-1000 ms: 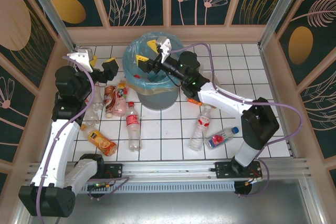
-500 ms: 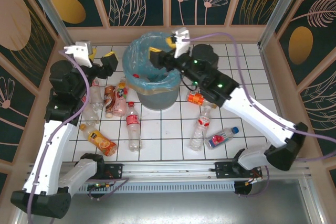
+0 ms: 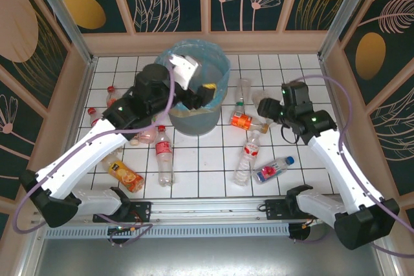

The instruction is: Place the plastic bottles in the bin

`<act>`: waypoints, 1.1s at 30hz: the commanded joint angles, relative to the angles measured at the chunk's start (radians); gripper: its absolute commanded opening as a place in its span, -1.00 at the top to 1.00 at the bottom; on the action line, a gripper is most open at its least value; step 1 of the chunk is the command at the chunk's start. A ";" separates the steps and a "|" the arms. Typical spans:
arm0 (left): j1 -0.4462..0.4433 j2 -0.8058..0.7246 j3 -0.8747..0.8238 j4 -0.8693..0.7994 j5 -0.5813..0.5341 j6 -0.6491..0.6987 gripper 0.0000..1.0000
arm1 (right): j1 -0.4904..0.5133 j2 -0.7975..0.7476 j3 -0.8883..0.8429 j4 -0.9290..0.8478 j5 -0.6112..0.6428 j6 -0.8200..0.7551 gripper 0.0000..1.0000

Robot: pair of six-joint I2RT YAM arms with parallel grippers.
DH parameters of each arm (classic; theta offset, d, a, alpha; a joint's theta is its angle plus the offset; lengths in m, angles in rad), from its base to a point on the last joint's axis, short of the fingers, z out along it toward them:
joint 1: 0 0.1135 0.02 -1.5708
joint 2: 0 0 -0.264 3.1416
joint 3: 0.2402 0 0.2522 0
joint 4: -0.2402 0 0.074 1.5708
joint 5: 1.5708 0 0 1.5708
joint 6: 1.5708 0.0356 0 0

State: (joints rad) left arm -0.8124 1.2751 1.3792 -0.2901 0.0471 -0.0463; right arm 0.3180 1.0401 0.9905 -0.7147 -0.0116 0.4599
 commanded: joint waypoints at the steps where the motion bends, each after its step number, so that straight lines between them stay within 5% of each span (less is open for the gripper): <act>1: -0.077 0.021 -0.011 0.009 0.008 0.036 -0.57 | -0.053 -0.008 -0.100 0.053 -0.186 0.046 -0.38; 8: -0.192 0.068 -0.123 0.094 0.105 -0.003 -0.57 | -0.082 0.084 -0.247 0.242 -0.263 0.060 -0.09; 12: -0.201 0.078 -0.203 0.190 0.170 -0.089 -0.57 | -0.084 0.130 -0.306 0.309 -0.264 0.063 -0.09; 33: -0.204 0.123 -0.226 0.176 0.009 -0.108 -0.64 | -0.139 0.362 -0.322 0.444 -0.380 0.004 -0.08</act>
State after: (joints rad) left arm -1.0119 1.3945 1.1389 -0.1307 0.0910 -0.1509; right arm 0.1829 1.3952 0.6754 -0.3088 -0.3458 0.4770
